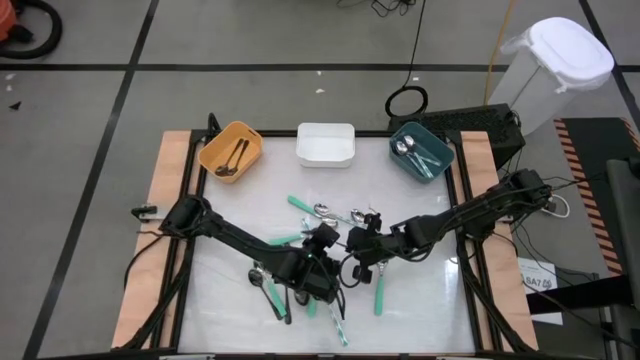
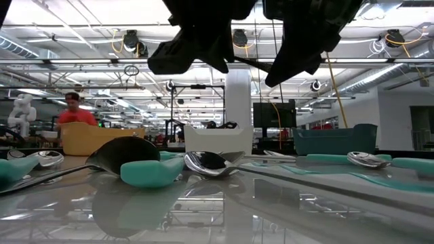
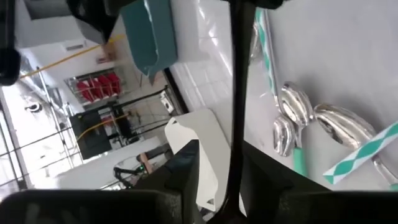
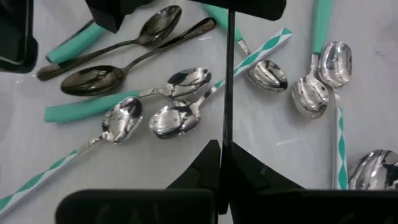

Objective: Sort silverware by color (type)
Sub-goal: Put the black spoon into the orange bin

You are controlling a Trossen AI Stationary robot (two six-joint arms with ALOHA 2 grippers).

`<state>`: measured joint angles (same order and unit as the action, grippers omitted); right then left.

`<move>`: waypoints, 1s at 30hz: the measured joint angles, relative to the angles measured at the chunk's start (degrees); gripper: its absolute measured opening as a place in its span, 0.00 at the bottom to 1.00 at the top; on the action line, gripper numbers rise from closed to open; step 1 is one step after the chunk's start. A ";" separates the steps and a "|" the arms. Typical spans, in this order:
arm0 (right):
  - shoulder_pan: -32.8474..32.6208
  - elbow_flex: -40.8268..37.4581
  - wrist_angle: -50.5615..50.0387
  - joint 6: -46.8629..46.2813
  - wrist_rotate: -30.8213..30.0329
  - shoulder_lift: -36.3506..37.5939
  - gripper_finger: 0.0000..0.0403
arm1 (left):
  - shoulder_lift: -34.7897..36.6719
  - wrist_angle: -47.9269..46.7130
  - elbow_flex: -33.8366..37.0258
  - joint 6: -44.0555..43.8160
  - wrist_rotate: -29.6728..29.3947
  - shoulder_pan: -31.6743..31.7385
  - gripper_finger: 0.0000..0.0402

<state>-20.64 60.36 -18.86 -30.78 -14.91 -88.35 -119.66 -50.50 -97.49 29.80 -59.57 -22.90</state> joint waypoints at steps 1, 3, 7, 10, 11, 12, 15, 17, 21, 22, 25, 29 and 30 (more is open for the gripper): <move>0.00 0.00 0.19 0.00 0.04 -0.03 0.01 | -0.09 -0.02 0.00 0.39 0.22 0.00 0.26; -0.07 0.00 0.57 0.11 0.52 -0.03 0.02 | -0.86 0.47 -0.08 2.03 0.70 -0.06 0.27; -0.15 0.00 0.51 0.09 1.02 -0.05 0.03 | -2.18 1.58 0.01 3.29 -0.94 -0.17 0.21; -0.14 0.00 0.95 -0.01 0.25 -0.05 0.03 | -2.31 1.86 0.00 3.10 -3.44 -0.56 0.11; -0.11 0.02 1.12 0.14 0.24 -0.05 0.03 | -2.32 1.78 0.00 3.13 -3.74 -0.83 0.07; -0.11 0.02 1.23 0.21 0.28 -0.05 0.03 | -2.32 2.01 0.00 3.06 -3.87 -1.01 0.04; -0.15 0.06 1.16 0.27 0.30 0.02 0.03 | -2.34 2.64 0.00 2.86 -4.11 -1.49 0.01; -0.15 0.07 1.14 0.56 0.25 0.02 0.03 | -2.34 2.81 0.00 3.10 -4.31 -1.75 0.01; -0.22 0.07 0.61 1.14 -0.53 0.02 0.07 | -2.34 2.82 0.00 0.12 -2.95 -1.60 0.01; -0.22 0.05 0.17 1.37 -0.51 0.02 0.08 | -2.32 2.61 0.00 -1.06 -2.62 -1.43 0.01; -0.28 0.02 0.22 1.35 -0.91 -0.01 0.15 | -2.13 0.18 0.00 -4.26 -2.18 -1.00 0.00; -0.50 0.02 0.27 1.40 -1.73 -0.01 0.24 | -0.82 -4.25 0.00 -9.19 -0.94 -0.51 0.00; -0.51 0.02 0.17 1.42 -1.71 -0.01 0.26 | -0.38 -5.32 0.00 -10.65 -0.37 -0.45 0.00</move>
<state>-21.15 60.38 -18.69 -29.36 -16.62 -88.36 -120.04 -55.82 -97.49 19.16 -59.94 -23.34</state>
